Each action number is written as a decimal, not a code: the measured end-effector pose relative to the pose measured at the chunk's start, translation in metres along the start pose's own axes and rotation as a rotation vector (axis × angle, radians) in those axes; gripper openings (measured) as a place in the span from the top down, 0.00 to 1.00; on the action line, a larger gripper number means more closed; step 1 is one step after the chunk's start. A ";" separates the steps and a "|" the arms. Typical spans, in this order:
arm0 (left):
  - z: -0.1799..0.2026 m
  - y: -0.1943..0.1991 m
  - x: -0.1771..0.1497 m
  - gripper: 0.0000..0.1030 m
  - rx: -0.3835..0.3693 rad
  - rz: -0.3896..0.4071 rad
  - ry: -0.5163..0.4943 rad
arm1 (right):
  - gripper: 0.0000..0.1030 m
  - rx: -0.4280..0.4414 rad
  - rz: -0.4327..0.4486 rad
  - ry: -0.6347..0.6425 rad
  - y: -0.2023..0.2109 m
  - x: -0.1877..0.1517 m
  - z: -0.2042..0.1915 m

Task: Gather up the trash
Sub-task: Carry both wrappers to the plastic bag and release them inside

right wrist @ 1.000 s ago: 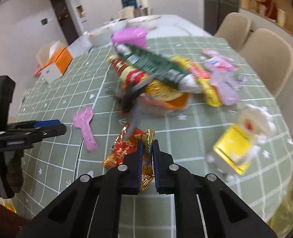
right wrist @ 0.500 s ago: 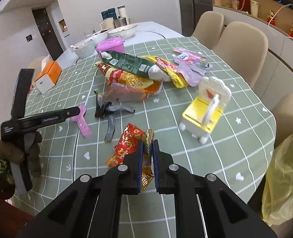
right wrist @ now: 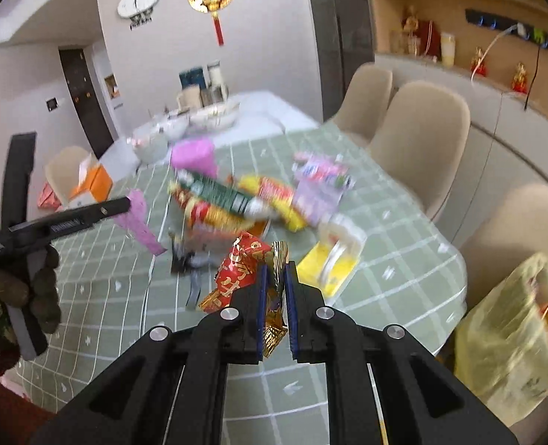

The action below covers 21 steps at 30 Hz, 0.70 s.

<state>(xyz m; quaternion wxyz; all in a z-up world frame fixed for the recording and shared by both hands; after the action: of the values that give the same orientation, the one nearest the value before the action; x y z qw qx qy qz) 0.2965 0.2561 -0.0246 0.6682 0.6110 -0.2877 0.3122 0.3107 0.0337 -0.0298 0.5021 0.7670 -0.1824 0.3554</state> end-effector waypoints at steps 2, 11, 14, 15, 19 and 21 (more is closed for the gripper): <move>0.013 0.012 0.026 0.59 -0.014 0.054 -0.003 | 0.89 -0.006 0.043 0.014 0.013 0.020 0.009; 0.119 0.028 0.109 0.59 -0.138 0.202 -0.062 | 0.89 -0.098 0.178 -0.005 0.073 0.076 0.092; 0.175 0.016 0.115 0.59 -0.191 0.196 -0.118 | 0.89 -0.147 0.203 -0.026 0.095 0.077 0.135; 0.189 0.012 0.115 0.59 -0.206 0.189 -0.129 | 0.89 -0.169 0.211 -0.038 0.104 0.076 0.155; 0.267 -0.012 0.116 0.59 -0.307 0.143 -0.179 | 0.89 -0.228 0.226 -0.091 0.126 0.067 0.214; 0.303 -0.020 0.113 0.59 -0.344 0.138 -0.219 | 0.89 -0.251 0.230 -0.124 0.134 0.061 0.245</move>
<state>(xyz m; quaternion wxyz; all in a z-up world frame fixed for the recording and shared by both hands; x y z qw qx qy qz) 0.3834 -0.0390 0.0756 0.7046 0.4969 -0.4487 0.2352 0.3555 -0.2391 0.0409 0.5378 0.6928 -0.3426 0.3369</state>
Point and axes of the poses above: each gripper's, at about its wrist camera, not at the fingertips, and y roughly against the way its jaws point, z to its right, x to its top, the point moved 9 cm from there along -y, roughly the way its jaws point, and after that the axes turned 9 degrees about -y, right-handed, at the moved point
